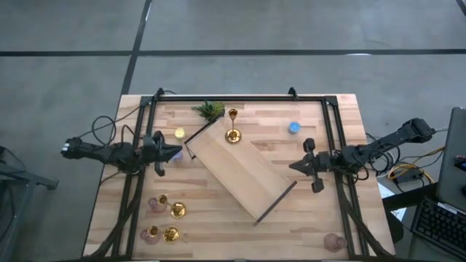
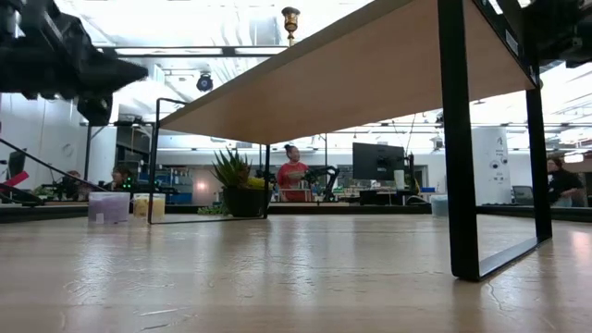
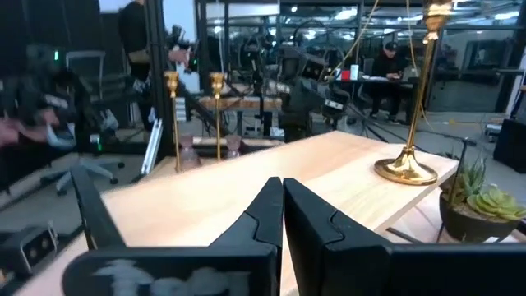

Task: Pick & Place candle stick holders
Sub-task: Put the top gold candle holder on the shelf aligned with the other gold candle holder

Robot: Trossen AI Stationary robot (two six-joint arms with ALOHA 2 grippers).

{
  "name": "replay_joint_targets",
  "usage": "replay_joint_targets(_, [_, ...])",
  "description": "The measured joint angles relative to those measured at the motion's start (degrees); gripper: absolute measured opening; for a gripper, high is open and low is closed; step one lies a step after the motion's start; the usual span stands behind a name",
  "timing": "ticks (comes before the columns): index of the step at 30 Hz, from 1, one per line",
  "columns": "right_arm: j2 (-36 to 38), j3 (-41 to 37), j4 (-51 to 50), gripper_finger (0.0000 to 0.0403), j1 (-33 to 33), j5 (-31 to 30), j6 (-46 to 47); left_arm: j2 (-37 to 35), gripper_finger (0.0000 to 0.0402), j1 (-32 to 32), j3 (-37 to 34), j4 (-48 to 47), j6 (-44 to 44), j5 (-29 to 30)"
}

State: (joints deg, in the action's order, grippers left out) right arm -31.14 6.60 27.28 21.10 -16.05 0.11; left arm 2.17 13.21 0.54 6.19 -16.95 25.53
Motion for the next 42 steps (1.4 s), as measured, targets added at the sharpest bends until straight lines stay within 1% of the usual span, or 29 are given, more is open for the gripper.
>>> replay_joint_targets(2, [-0.11,-0.72,-0.14,0.0008,0.0,0.15,-1.36,0.0,0.0019,0.02,0.02,1.85,-3.76,-1.21])
replay_joint_targets(6, [-0.07,-2.88,-0.52,0.0008,0.0,-0.44,-1.68,0.0,0.0019,0.0,0.02,4.17,-11.35,-1.23])
replay_joint_targets(9, [0.0,-4.69,0.16,0.0008,0.0,-0.48,0.96,0.01,0.0019,0.0,0.02,5.83,-13.45,-1.35])
replay_joint_targets(10, [0.0,-5.21,-0.02,0.0008,0.0,-0.48,1.51,0.01,0.0019,0.0,0.09,6.06,-13.44,-2.19])
replay_joint_targets(11, [0.0,-5.55,-0.54,0.0008,0.0,-0.51,2.12,0.0,0.0019,-0.01,0.3,5.52,-12.48,-4.17])
replay_joint_targets(12, [-0.08,-5.85,-0.79,0.0008,0.0,-0.53,2.69,0.0,0.0019,-0.01,0.65,4.49,-10.59,-7.88])
replay_joint_targets(16, [-0.06,-5.93,-2.36,0.0008,0.0,-0.33,3.72,0.0,0.0019,0.0,1.02,4.17,-2.98,-27.07])
replay_joint_targets(18, [-0.12,-5.93,-2.89,0.0008,0.0,-0.03,8.08,0.0,0.0019,0.02,0.96,2.99,-0.9,-34.67])
replay_joint_targets(19, [-0.12,-5.94,-3.12,0.0009,0.0,0.04,10.21,0.0,0.0019,0.02,0.96,2.03,-0.63,-37.06])
replay_joint_targets(22, [-0.11,-5.95,-3.05,0.0009,0.0,0.06,13.48,0.01,0.0017,0.01,0.96,-2.82,0.19,-40.31])
replay_joint_targets(24, [-0.13,-5.95,-3.07,0.0009,0.0,0.08,14.64,0.0,0.0015,0.01,1.2,-6.52,1.63,-40.79])
replay_joint_targets(26, [-0.14,-5.95,-3.07,0.0009,0.0,0.08,15.87,0.63,0.0012,0.02,1.6,-7.76,3.08,-41.63])
replay_joint_targets(29, [-0.15,-5.95,-3.07,0.0009,0.0,0.13,16.44,1.06,0.0008,0.04,1.79,-8.04,4.58,-47.44])
replay_joint_targets(36, [-0.15,-5.95,-3.06,0.0009,0.0,0.03,16.49,2.53,0.0004,0.11,2.01,-8.81,-2.62,-57.1])
replay_joint_targets(39, [-0.15,-5.95,-3.05,0.0009,0.0,0.0,16.44,3.85,0.0004,0.13,2.03,-9.02,-4.0,-61.22])
replay_joint_targets(42, [-0.13,-5.95,-3.05,0.0009,0.0,-0.05,16.42,4.99,0.0003,0.31,2.01,-9.07,-5.34,-61.84])
